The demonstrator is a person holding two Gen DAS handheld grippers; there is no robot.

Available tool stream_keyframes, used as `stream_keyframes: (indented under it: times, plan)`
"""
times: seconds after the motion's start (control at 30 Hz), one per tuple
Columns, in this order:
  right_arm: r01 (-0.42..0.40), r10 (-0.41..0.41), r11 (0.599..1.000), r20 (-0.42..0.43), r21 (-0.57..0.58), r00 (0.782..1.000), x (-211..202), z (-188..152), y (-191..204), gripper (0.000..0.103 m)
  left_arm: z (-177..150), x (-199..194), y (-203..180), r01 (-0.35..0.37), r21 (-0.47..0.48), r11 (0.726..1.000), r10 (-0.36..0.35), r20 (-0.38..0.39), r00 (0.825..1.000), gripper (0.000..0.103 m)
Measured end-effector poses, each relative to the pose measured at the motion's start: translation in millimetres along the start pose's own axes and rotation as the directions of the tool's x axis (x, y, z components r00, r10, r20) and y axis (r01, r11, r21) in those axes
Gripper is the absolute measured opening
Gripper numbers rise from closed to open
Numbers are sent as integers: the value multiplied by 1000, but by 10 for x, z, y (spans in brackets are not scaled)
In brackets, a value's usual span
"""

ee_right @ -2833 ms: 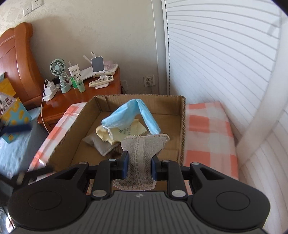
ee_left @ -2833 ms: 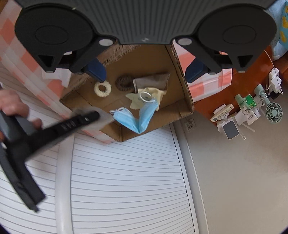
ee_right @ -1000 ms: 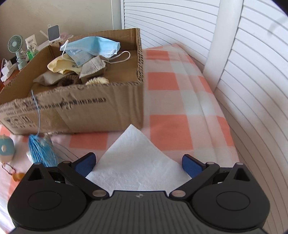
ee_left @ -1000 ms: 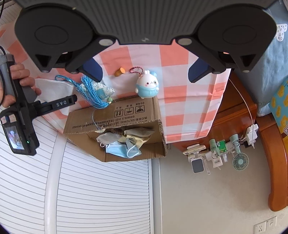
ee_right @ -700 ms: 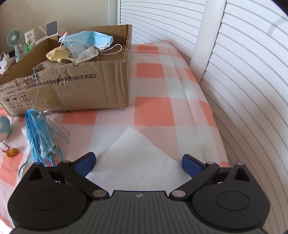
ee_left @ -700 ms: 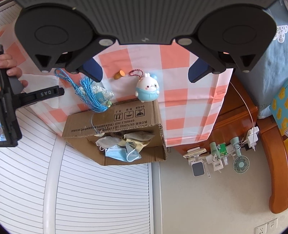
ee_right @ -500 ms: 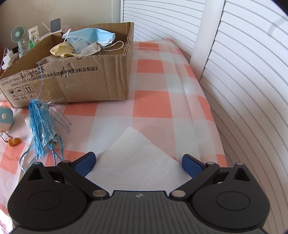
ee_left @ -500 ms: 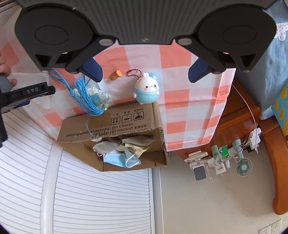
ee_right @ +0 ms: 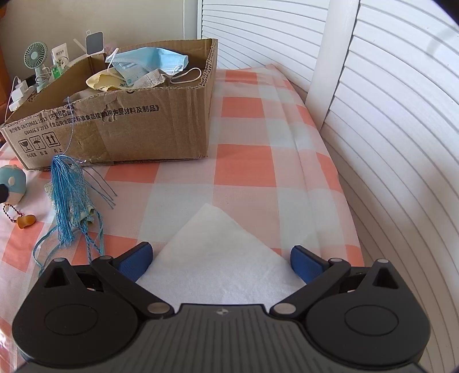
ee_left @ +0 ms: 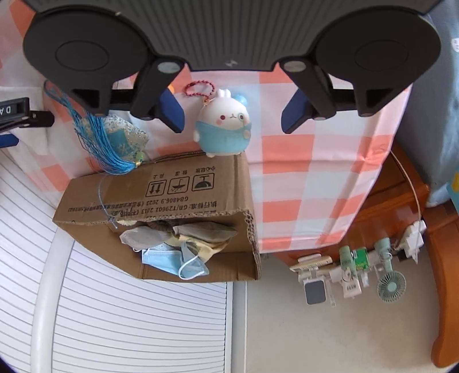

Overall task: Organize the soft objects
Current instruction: 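Close the left gripper on the plush figurine while the right gripper grasps the white towel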

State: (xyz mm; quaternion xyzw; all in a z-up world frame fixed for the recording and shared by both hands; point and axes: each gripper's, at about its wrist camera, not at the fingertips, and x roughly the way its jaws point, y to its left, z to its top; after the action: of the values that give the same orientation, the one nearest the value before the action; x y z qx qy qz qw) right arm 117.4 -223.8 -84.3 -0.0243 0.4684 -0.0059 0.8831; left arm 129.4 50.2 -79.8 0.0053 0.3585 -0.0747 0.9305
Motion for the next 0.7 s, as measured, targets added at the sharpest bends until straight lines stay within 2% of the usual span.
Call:
stream_keyframes:
  times: [0.07,0.13,0.2,0.27,0.57,0.7]
  plan:
    - [-3,3,1000,1,-2,1000,-4,-4,-4,103,-14,44,-15,8,5,1000,-8,3,1000,73]
    - [-5,5,1000,5,-3,1000,-8,-9,-6,103,-17,99,-26,19,7,1000,-19,-5,1000,67]
    - [-5,5,1000,11,-4,1000,-12,-18,-6,103,-20,158,-27,21,0,1000,-21,-21,1000,53]
    - [-9,9,1000,19,-8,1000,-17,-32,-10,103,-26,200,-25,24,-9,1000,-24,-37,999,44]
    - [-33,35,997,33,-67,999,-97,-83,22,103,-42,220,-15,29,-26,999,-30,-42,999,44]
    - [-95,102,992,73,-88,992,-287,-143,8,103,-62,219,-48,19,1,1000,-19,-36,999,44]
